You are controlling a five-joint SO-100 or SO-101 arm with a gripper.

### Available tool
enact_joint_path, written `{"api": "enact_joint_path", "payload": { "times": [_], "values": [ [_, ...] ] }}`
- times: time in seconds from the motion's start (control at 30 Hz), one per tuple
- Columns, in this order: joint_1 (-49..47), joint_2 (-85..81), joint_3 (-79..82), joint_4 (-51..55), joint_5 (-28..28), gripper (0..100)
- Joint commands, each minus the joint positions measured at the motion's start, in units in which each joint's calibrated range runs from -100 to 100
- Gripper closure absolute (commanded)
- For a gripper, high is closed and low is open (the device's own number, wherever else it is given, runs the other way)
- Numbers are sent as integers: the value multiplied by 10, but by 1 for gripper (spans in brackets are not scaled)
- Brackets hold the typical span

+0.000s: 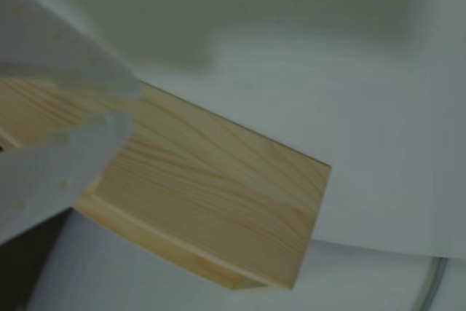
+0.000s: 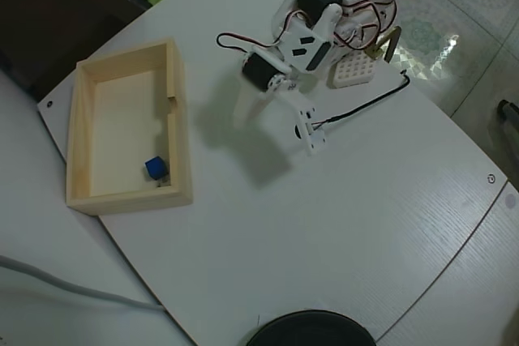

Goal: Pick up the small blue cube and put it into the box

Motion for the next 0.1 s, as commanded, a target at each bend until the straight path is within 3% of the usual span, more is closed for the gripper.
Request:
{"api": "enact_joint_path", "payload": {
  "times": [0.0, 0.07],
  "values": [
    [-3, -4, 9, -8, 1, 99],
    [-3, -4, 9, -8, 1, 99]
  ]
}}
